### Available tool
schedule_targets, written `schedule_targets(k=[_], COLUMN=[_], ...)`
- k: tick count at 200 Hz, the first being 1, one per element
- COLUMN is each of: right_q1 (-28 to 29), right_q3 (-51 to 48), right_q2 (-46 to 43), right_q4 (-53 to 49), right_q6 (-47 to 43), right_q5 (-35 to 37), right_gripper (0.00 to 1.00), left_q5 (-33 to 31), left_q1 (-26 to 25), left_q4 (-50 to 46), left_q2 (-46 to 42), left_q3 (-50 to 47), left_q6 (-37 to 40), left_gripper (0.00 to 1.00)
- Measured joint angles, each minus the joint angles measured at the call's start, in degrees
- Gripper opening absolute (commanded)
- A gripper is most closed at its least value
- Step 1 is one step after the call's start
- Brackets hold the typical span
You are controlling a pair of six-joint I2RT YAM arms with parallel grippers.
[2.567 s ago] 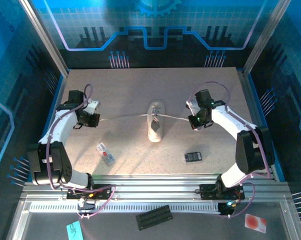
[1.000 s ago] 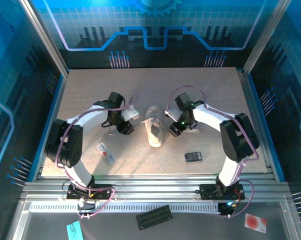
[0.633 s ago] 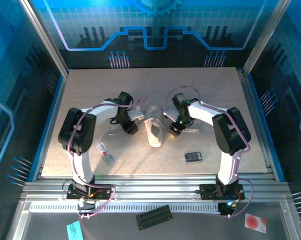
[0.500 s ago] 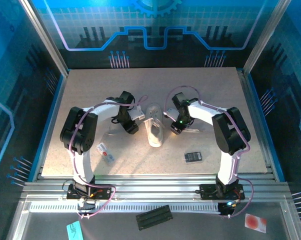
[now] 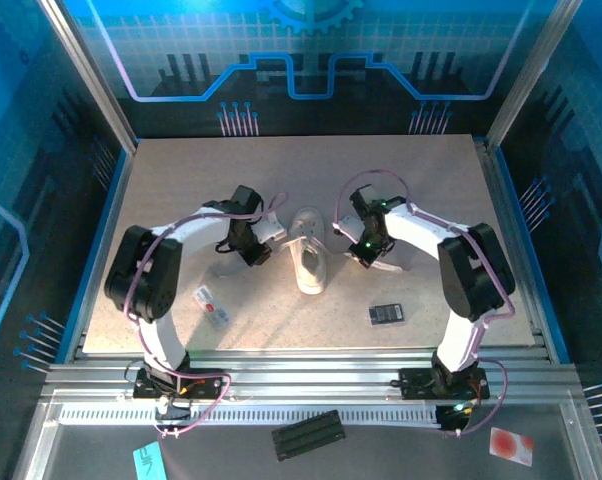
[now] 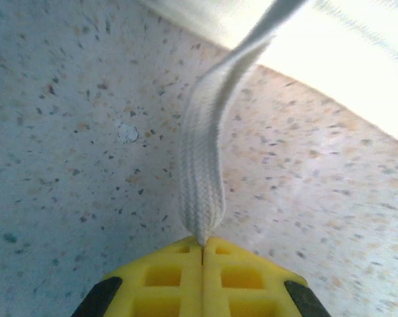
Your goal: Tie the shoes
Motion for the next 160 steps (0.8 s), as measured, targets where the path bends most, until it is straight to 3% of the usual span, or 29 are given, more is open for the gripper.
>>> schedule_targets(k=[75, 129, 160], right_q1=[-0.8, -8.6, -9.4], right_q3=[-3.8, -5.3, -6.1], right_q2=[-9.9, -12.2, -12.4], right_q4=[3.0, 3.2, 2.7], right_q6=[5.1, 11.8, 12.3], right_q5=[-1.8, -2.0, -4.2], right_gripper=[0.0, 0.0, 0.0], left_q5=[9.9, 13.7, 13.9], left_q1=[0.8, 5.0, 9.3], left_q4=[11.9, 18.4, 17.4], left_q2=[-18.7, -22.4, -23.2], left_q3=[-5.2, -7.6, -11.5], left_q6=[-7.1, -12.5, -12.7], left_gripper=[0.0, 0.0, 0.0])
